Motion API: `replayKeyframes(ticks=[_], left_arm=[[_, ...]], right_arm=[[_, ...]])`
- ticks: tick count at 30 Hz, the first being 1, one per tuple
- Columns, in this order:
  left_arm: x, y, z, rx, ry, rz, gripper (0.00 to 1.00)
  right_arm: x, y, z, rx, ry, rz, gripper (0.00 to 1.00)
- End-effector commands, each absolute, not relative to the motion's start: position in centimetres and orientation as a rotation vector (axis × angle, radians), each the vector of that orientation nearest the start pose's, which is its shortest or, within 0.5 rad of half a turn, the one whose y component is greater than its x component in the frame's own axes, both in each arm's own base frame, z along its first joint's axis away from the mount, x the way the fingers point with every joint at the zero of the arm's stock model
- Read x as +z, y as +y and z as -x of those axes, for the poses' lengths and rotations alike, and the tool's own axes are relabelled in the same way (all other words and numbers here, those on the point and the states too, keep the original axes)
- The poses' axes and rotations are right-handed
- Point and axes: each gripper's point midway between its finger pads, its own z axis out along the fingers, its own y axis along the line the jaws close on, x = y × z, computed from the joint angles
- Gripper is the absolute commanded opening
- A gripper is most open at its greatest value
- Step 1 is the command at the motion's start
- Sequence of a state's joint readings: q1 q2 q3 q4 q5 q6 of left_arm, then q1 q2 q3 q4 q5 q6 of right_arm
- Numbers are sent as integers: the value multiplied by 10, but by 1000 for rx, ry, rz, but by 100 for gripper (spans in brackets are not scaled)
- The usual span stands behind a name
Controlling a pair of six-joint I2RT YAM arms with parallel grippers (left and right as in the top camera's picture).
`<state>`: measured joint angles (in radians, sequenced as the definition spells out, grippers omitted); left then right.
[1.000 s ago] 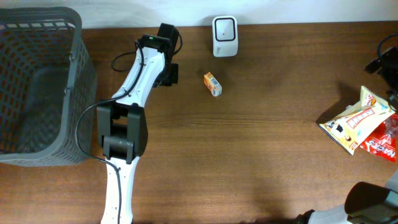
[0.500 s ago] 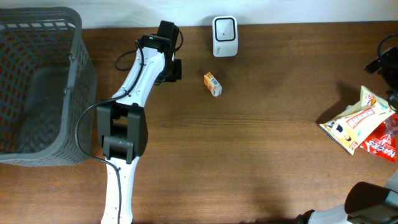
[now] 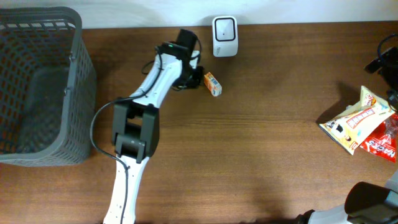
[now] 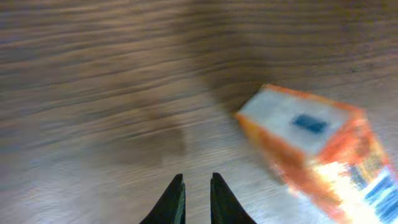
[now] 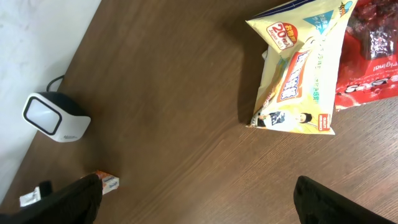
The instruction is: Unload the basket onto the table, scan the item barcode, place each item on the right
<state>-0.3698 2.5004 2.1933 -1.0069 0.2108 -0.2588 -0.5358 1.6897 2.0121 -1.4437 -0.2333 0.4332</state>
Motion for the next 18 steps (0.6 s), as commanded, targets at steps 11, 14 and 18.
replayKeyframes(ticks=[11, 14, 18], left_arm=[[33, -302, -492, -605, 2783, -420, 12], [47, -321, -488, -770, 2725, -507, 11], [61, -337, -483, -901, 2687, -549, 13]], right_arm=[[292, -154, -338, 267, 2405, -1165, 98], [292, -154, -338, 267, 2405, -1164, 98], [292, -154, -338, 267, 2405, -1165, 98]])
